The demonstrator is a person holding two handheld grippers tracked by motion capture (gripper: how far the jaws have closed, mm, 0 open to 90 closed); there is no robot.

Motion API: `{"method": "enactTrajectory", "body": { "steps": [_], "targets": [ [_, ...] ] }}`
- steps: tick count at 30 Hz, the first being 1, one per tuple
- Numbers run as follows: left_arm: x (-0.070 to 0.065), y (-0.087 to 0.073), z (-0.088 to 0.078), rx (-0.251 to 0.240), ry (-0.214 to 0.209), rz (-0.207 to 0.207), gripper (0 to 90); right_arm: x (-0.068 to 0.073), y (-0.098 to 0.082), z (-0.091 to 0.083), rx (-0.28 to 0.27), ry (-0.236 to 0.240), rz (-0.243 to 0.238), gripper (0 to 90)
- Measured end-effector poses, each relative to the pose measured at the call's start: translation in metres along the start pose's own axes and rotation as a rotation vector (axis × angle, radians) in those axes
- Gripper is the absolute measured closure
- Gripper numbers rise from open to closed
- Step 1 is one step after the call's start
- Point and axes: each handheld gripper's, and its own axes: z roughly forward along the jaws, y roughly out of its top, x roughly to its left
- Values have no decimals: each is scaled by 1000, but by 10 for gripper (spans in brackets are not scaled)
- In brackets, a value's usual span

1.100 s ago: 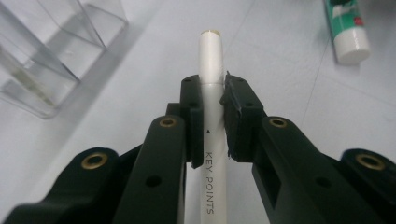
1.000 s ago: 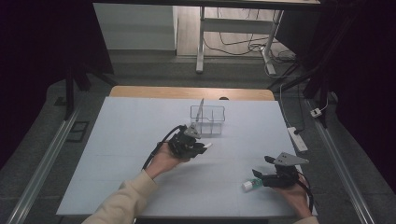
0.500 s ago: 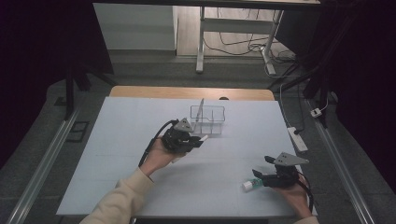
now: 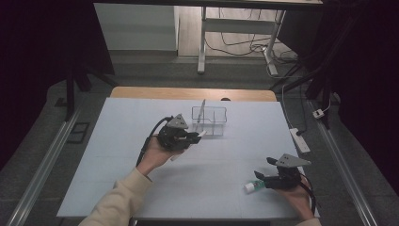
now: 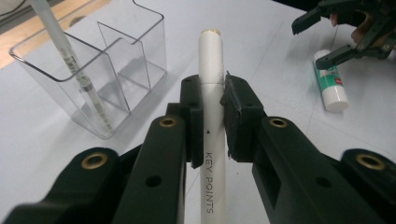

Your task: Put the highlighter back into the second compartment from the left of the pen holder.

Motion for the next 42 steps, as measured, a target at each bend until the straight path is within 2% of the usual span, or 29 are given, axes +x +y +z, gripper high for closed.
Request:
{"method": "enactTrajectory", "body": {
  "steps": [16, 28, 38, 42],
  "targets": [
    [7, -1, -12, -61, 11, -20, 783, 0, 0, 0, 4, -1, 0, 226],
    [12, -1, -19, -110, 35, -31, 783, 0, 0, 0, 1, -1, 1, 226],
    [15, 2, -16, -138, 39, -46, 783, 2, 1, -1, -8, 4, -4, 227],
    [19, 6, -13, -154, 30, -53, 783, 1, 1, -2, -9, 0, -7, 227]
  ]
}}
